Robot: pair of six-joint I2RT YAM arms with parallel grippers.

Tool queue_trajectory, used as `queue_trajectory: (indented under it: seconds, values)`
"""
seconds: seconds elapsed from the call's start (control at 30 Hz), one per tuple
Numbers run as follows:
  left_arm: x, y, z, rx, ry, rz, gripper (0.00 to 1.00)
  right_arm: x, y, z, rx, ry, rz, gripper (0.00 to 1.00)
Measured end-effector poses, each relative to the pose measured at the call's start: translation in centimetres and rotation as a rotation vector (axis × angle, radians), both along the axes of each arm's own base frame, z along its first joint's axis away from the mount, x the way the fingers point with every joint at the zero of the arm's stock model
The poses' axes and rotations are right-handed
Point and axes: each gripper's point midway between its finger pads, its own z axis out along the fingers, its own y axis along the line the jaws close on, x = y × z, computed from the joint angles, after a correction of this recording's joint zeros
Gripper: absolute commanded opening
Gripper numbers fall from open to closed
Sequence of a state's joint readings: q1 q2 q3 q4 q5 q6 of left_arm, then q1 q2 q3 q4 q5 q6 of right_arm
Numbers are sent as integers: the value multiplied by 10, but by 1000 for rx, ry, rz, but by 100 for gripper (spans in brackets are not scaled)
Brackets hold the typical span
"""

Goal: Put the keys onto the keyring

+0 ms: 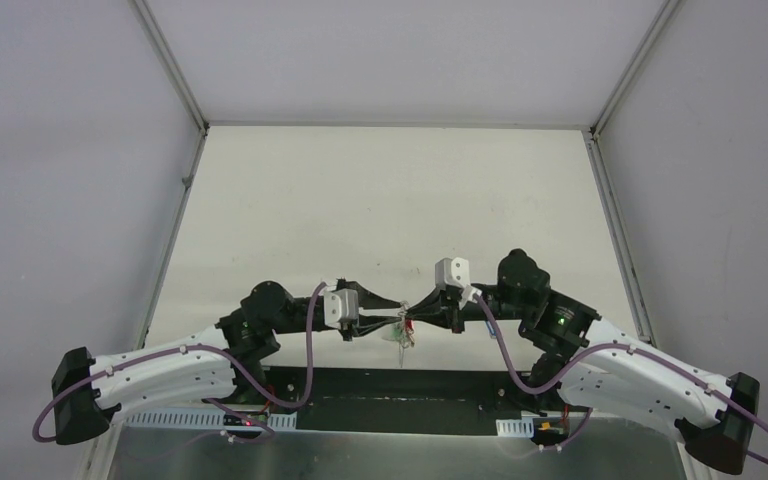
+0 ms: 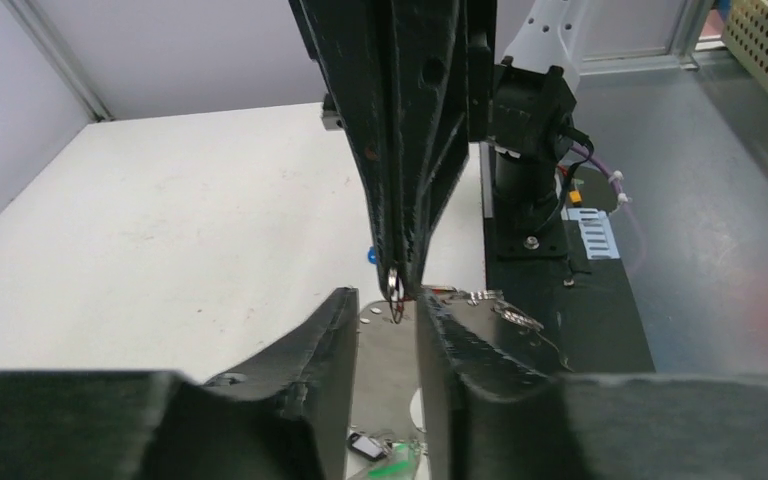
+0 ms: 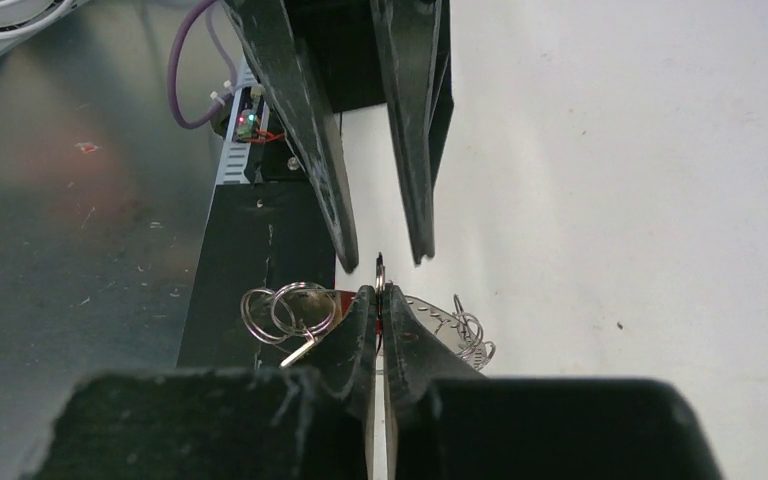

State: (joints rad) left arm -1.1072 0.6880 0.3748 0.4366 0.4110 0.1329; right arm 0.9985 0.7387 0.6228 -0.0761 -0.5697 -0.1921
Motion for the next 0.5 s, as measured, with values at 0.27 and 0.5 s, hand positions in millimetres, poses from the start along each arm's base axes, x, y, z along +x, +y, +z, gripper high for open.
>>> queue_trajectory:
  seconds: [0.27,0.5]
  values:
    - [10,8,19,62,32,71,47,0,-8,-25,-181,79,-15,0]
    - [13,1,5,218,57,65,47,-1,-14,-31,-317,150,-19,0]
